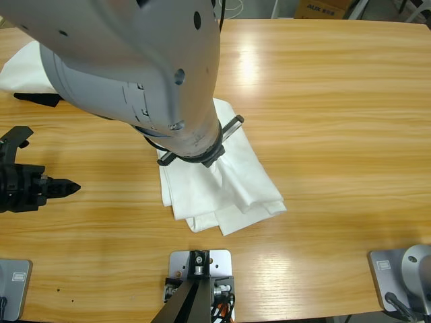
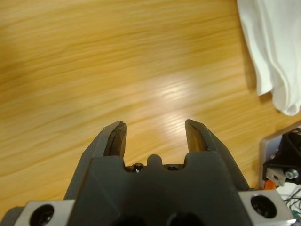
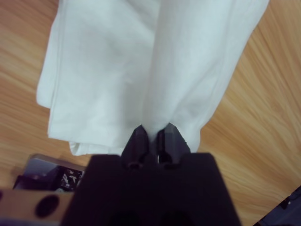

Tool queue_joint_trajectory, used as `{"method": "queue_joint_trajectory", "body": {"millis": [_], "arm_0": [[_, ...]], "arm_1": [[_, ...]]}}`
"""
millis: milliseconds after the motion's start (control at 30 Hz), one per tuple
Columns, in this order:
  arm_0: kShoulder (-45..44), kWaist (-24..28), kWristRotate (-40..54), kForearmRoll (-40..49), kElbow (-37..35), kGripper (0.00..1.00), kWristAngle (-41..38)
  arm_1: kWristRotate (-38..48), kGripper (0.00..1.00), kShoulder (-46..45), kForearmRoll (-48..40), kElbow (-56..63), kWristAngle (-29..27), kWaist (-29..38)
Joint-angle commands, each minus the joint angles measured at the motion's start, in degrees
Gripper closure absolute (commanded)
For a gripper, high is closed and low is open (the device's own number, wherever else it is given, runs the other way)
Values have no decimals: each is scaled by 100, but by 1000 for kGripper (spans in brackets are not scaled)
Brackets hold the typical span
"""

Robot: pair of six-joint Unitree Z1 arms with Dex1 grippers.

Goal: Fold clothes

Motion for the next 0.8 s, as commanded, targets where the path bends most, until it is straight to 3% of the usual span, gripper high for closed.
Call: {"method": "queue_joint_trajectory", "body": {"millis": [33,300,400,433,467,567,733,800], "arm_0": [[613,-42,-221,-786,-79,501,-335],[2139,-502,-2042,-3061,-61,540,-798],[2531,-552,-2525,-3991,215,721,-1017],[2617,-552,-2617,-4276,290,918,-1105],[2672,-552,-2692,-4429,332,1000,-1175],[2805,-552,-2877,-4634,478,1000,-1230],[3519,-561,-3186,-6169,990,1000,-1476],[3763,-606,-3302,-6390,1002,1000,-1525]], "arm_1": [[-110,1000,386,142,-139,-110,-78],[-102,1000,394,219,-124,-75,-78],[-102,1000,398,225,-116,-71,-78],[-102,1000,401,225,-111,-64,-78],[-102,1000,403,225,-104,-54,-78],[-102,1000,410,225,-102,-57,-78],[-102,1000,419,225,-57,-57,-78],[-102,1000,419,225,-29,-57,-78]]}}
